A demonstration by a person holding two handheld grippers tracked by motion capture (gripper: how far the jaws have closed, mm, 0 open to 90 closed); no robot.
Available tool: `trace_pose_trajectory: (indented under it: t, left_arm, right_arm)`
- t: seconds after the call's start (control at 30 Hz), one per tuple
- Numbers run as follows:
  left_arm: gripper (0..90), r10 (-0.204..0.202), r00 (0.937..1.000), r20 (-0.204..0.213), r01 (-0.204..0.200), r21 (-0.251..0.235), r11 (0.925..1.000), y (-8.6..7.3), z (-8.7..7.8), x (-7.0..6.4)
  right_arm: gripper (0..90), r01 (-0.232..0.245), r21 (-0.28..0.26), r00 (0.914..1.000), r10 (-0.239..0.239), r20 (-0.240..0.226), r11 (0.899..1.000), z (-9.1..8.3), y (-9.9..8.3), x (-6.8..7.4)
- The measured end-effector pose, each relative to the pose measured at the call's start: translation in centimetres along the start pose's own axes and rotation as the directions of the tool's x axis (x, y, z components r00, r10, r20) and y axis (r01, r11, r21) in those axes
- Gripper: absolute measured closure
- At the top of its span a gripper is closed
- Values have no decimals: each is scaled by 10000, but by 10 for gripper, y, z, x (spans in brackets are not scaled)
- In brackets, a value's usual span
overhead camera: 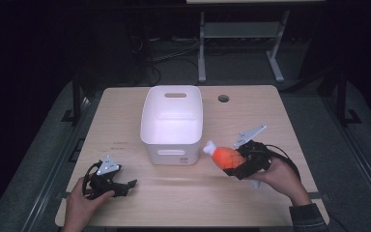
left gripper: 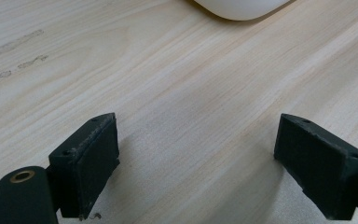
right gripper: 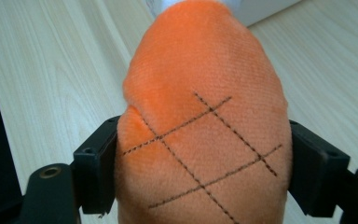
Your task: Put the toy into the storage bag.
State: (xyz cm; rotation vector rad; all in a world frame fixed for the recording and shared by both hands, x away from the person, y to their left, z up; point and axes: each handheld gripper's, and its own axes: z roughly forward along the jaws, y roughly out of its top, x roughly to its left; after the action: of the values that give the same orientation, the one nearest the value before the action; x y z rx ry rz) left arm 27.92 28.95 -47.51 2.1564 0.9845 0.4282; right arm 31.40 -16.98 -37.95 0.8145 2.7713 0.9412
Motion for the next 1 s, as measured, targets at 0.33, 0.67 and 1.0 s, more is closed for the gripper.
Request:
trace_pose_trajectory:
  t: [0.33, 0.67, 1.0]
  left_arm:
    - [129, 25, 10000, -8, -25, 3, 10000, 0, 0, 0]
    - [128, 26, 10000, -8, -26, 4, 10000, 0, 0, 0]
    - [129, 26, 10000, -6, -26, 3, 10000, 0, 0, 0]
  right_arm:
    - [225, 17, -177, 10000, -16, 69, 9998, -13, 9, -7]
    - [225, 28, -401, 9999, -23, 117, 9992, -24, 20, -12]
    - [224, -20, -678, 9999, 31, 154, 9977, -30, 35, -16]
